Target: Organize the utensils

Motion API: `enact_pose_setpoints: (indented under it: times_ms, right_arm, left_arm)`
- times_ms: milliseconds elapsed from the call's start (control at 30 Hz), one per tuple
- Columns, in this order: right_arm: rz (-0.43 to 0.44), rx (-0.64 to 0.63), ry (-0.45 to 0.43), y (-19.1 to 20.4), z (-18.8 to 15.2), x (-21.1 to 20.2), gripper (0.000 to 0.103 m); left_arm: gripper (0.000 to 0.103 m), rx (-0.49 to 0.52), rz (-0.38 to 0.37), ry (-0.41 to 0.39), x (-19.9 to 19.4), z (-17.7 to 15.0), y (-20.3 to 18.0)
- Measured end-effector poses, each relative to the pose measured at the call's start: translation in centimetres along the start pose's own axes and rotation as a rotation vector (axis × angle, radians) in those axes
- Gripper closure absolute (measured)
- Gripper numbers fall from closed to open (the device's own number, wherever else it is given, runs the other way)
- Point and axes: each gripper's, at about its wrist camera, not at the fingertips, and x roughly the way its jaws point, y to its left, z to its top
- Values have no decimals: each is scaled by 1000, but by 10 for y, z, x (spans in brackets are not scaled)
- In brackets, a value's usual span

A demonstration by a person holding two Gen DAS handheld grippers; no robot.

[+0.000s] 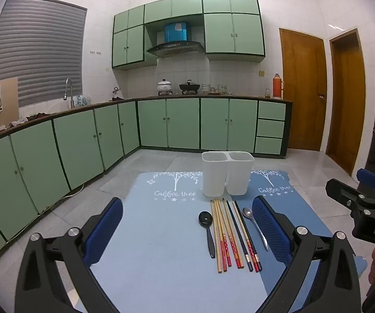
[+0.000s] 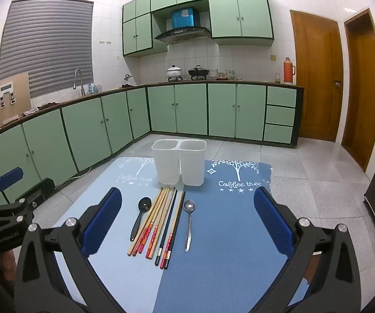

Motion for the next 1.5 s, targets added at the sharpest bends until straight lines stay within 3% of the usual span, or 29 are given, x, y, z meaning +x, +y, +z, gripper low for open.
enact_pose_setpoints:
  times_ms: [1500]
  right_arm:
    - [-1,-2,1,1,0,1,5]
  left_arm:
    - [6,2,1,-15,-9,9,2]
